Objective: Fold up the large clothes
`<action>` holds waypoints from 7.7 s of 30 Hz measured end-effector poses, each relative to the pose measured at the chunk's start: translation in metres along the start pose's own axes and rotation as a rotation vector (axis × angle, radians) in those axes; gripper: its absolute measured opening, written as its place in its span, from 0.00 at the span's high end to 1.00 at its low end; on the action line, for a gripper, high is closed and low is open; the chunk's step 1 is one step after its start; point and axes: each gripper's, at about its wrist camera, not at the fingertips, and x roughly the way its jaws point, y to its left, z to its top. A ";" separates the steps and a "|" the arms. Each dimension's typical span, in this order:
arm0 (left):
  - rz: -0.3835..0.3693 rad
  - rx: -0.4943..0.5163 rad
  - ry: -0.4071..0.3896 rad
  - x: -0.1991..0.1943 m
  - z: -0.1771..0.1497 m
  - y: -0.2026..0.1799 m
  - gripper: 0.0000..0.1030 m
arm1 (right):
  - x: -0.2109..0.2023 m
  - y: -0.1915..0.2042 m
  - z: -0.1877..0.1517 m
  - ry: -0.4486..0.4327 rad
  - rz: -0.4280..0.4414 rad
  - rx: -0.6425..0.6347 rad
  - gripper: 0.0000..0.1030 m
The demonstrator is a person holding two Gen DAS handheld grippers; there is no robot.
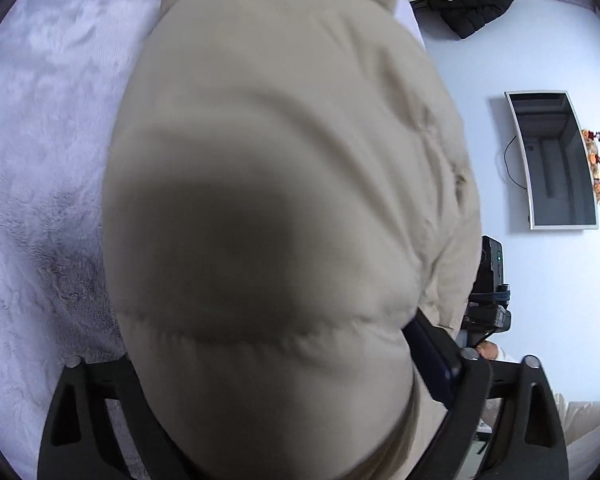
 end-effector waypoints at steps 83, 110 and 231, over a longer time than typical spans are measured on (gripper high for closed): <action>0.686 0.151 -0.317 -0.211 0.060 0.078 0.00 | 0.154 0.272 0.067 -0.261 -0.579 -0.228 0.77; 0.714 0.145 -0.336 -0.267 -0.038 0.061 0.00 | 0.129 0.292 -0.050 -0.295 -0.643 -0.169 0.59; 0.802 0.172 -0.665 -0.372 -0.176 -0.050 0.00 | 0.043 0.406 -0.167 -0.595 -0.753 -0.422 0.16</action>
